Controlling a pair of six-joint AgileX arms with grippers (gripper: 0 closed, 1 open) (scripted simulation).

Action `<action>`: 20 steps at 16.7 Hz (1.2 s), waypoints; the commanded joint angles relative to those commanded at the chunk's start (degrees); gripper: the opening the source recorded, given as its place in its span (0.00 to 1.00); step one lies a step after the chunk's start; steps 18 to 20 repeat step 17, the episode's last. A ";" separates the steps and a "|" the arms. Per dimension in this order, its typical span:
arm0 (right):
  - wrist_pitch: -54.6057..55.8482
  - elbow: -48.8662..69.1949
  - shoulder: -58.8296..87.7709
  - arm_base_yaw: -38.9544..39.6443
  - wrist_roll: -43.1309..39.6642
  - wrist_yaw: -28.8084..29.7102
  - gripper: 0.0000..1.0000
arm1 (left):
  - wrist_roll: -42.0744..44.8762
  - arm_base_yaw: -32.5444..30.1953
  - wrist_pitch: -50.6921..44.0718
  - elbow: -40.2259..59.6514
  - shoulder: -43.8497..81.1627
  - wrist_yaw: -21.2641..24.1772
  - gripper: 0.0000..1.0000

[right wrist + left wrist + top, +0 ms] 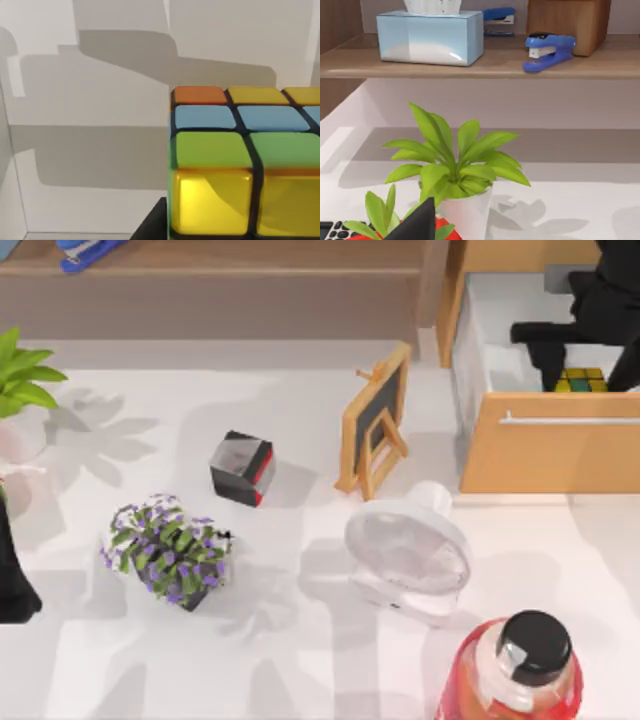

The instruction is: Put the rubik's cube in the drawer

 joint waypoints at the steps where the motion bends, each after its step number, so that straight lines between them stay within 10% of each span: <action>1: 0.00 0.00 0.00 0.00 0.00 0.00 0.23 | 0.00 0.00 0.00 0.00 0.00 0.00 1.00; 11: 0.00 0.00 0.00 0.00 0.00 0.00 0.98 | 0.00 0.00 0.00 0.00 0.00 0.00 1.00; 20: 0.00 0.00 0.00 0.00 0.00 0.00 1.00 | 0.00 0.00 0.00 0.00 0.00 0.00 1.00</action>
